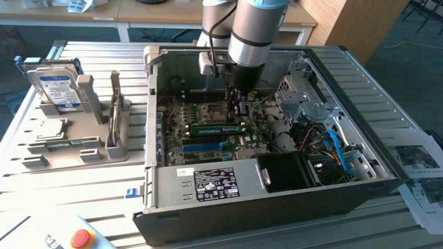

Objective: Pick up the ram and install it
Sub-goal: 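Press down the ram until it locks into place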

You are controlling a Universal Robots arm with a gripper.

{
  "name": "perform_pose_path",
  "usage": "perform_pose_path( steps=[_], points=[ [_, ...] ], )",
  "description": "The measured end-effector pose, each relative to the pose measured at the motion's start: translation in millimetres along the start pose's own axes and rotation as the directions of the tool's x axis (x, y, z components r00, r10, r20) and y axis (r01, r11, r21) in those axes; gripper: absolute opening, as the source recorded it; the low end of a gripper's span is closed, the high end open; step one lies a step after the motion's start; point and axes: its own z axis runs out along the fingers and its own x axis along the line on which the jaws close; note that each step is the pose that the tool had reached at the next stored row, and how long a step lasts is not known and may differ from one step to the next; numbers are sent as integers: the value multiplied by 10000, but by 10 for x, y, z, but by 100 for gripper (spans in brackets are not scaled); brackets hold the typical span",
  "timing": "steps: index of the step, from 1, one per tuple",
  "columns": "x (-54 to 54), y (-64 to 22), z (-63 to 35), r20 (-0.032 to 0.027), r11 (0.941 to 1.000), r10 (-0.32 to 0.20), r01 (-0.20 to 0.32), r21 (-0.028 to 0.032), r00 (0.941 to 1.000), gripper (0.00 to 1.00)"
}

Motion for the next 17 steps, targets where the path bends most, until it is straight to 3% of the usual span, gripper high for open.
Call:
perform_pose_path(
  steps=[17],
  points=[
    [-10, 410, 22, -7, 10000, 22, -22, 1, 10000, 10]
  ],
)
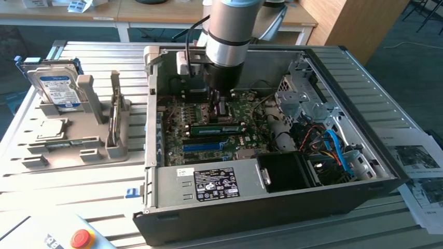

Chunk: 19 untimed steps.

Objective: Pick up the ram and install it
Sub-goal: 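Press down the ram until it locks into place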

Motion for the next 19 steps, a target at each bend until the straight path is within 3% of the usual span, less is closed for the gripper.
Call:
perform_pose_path(
  steps=[14, 19],
  points=[
    [53, 23, 2, 0, 10000, 1, -1, 0, 10000, 10],
    [53, 23, 61, -3, 10000, 0, 0, -1, 10000, 10]
  ],
)
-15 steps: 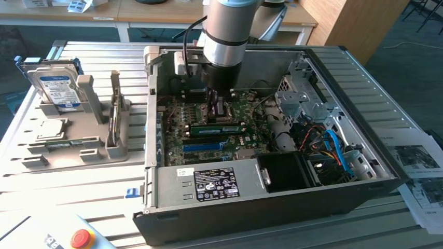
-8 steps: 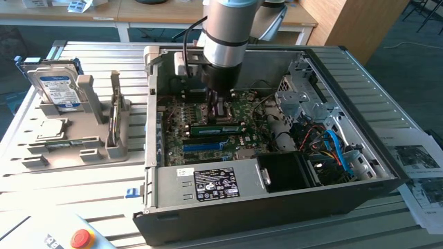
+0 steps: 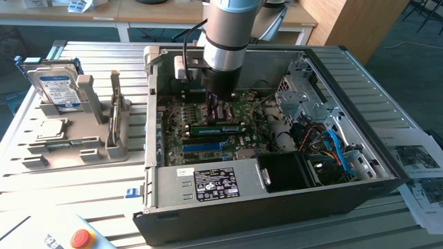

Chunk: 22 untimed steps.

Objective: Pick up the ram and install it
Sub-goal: 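Press down the ram until it locks into place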

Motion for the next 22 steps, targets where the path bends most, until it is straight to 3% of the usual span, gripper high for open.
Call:
perform_pose_path(
  steps=[22],
  points=[
    [-1, -3, 62, 2, 10000, -1, 1, 1, 10000, 10]
  ],
)
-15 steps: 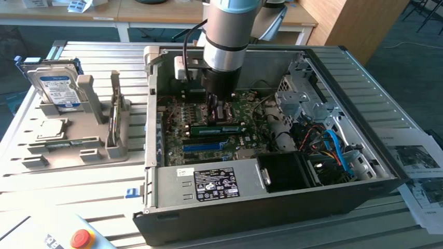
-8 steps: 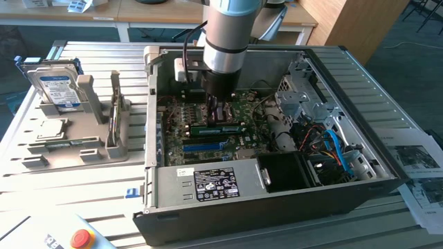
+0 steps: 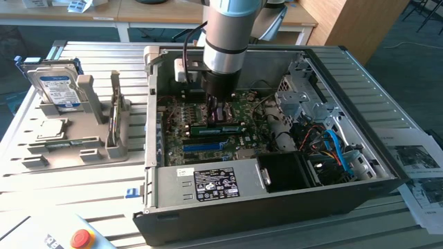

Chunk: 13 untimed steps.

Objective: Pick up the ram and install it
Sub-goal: 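Press down the ram until it locks into place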

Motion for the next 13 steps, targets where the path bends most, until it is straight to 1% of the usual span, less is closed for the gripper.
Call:
perform_pose_path(
  steps=[13],
  points=[
    [0, -1, 21, 2, 10000, 0, 0, 1, 10000, 10]
  ],
)
